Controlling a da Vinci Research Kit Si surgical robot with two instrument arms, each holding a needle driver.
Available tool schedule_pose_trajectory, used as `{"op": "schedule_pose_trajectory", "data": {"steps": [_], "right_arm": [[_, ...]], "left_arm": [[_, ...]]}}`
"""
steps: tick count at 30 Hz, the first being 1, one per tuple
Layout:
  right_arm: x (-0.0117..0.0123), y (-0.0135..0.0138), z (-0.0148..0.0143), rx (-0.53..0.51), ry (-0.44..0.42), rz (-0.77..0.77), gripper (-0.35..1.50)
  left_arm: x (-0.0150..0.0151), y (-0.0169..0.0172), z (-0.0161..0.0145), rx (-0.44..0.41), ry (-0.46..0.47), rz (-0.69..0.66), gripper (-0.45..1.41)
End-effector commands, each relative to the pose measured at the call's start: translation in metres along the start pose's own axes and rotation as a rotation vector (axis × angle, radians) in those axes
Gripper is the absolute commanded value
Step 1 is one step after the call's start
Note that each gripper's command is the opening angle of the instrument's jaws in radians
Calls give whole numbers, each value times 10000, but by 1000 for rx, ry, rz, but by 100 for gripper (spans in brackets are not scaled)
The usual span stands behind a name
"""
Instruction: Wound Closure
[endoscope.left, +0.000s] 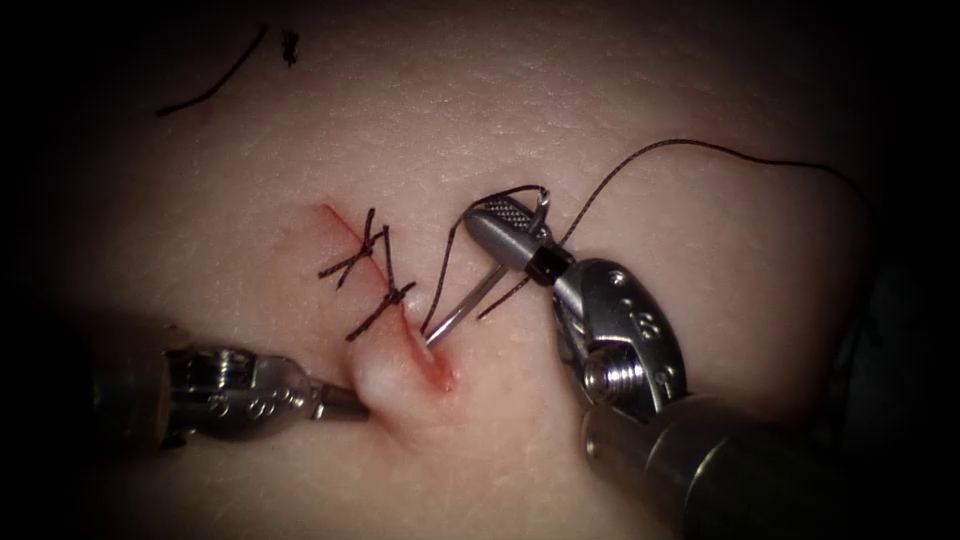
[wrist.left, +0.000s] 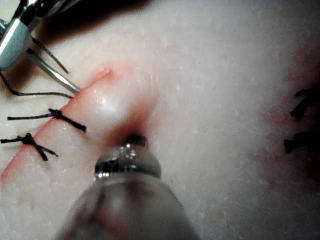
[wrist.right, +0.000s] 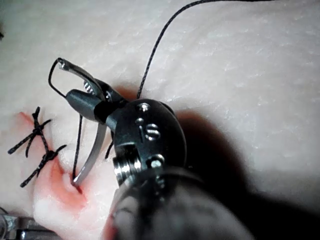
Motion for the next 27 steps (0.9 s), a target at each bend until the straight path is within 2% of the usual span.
{"op": "schedule_pose_trajectory", "data": {"steps": [1, 6, 20, 27], "right_arm": [[-26, -3, 12, 34, -12, 94, -35], [-53, -14, 16, 69, -49, 222, -35], [-60, -49, 14, 119, -75, 282, -35], [-73, -66, 13, 131, -81, 287, -35]], "left_arm": [[-3, 5, 10, -3, 0, 0, -45], [-5, 5, 10, -6, 2, 3, -45], [-5, -2, 10, -5, -1, -2, -45], [-2, -4, 13, -6, -7, -12, -45]]}}
